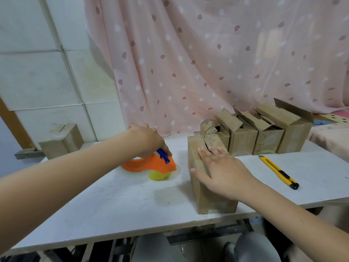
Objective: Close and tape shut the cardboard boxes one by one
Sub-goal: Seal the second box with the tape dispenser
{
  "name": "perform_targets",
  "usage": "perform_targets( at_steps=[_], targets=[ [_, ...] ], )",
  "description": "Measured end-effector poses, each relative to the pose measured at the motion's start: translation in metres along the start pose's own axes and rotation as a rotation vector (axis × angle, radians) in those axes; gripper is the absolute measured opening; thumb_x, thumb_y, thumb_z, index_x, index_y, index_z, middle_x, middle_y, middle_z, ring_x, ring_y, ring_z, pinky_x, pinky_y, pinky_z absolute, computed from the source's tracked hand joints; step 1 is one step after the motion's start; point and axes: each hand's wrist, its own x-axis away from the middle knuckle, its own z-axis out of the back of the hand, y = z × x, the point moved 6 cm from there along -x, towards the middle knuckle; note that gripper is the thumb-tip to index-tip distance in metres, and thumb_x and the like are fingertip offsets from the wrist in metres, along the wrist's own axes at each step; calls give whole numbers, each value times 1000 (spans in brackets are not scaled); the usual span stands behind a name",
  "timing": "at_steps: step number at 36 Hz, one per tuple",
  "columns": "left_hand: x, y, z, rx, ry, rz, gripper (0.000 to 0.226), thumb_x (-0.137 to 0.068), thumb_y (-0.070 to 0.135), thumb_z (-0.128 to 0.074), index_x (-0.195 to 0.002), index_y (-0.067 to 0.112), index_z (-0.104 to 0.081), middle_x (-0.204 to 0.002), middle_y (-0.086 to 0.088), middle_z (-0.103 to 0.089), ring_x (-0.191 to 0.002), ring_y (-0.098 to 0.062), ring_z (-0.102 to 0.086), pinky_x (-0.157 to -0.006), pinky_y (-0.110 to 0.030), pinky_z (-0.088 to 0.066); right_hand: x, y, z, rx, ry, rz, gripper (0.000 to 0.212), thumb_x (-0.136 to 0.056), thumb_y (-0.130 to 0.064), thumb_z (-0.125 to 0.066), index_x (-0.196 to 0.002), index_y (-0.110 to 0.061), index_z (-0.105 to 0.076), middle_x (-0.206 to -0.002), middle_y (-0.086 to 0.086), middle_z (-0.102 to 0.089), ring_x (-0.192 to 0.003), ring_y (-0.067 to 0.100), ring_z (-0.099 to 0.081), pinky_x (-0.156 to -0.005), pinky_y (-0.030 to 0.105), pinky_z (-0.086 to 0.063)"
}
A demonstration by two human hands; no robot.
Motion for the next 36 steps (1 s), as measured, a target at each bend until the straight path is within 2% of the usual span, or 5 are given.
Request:
perform_targets(
  at_steps=[12,17,24,28,36],
  targets=[
    [-7,11,24,-69,-56,-66,71,-100,5,-37,-141,62,-36,-112,7,-48,-101,-24,-50,-62,-29,-39,-2,1,-4,7,10,23,83,-98,-68,-10,-161,-14,-8,-167,6,-12,-154,21,-9,-123,33,-1],
    [-3,9,11,-91,-191,-50,54,-102,18,-45,-141,56,-42,-115,6,-51,-113,-29,-54,-83,-36,-50,-2,1,-5,10,13,16,82,-99,-66,-13,-160,-11,-9,-167,6,-13,-154,21,-8,-123,33,0],
    [10,-41,-19,236,-124,-83,86,-89,-3,-35,-145,60,-24,-92,13,-45,-71,-8,-44,-57,-19,-35,-3,2,-7,4,16,18,84,-98,-67,-12,-160,-11,-9,-167,7,-12,-154,20,-7,-123,33,1],
    [18,-77,-57,432,-71,22,84,-85,11,-53,-139,68,-22,-98,6,-45,-81,-10,-54,-68,-25,-48,-5,3,-8,-1,7,18,85,-97,-68,-12,-160,-12,-8,-167,6,-11,-154,20,-7,-123,32,1],
    [18,-76,-139,795,-100,258,12,-87,33,-67,-79,31,-58,-72,2,-57,-62,-14,-54,-52,-26,-48,-3,2,-5,-29,11,8,83,-98,-67,-16,-160,-12,-12,-167,4,-14,-154,20,-8,-123,32,-1]
  ],
)
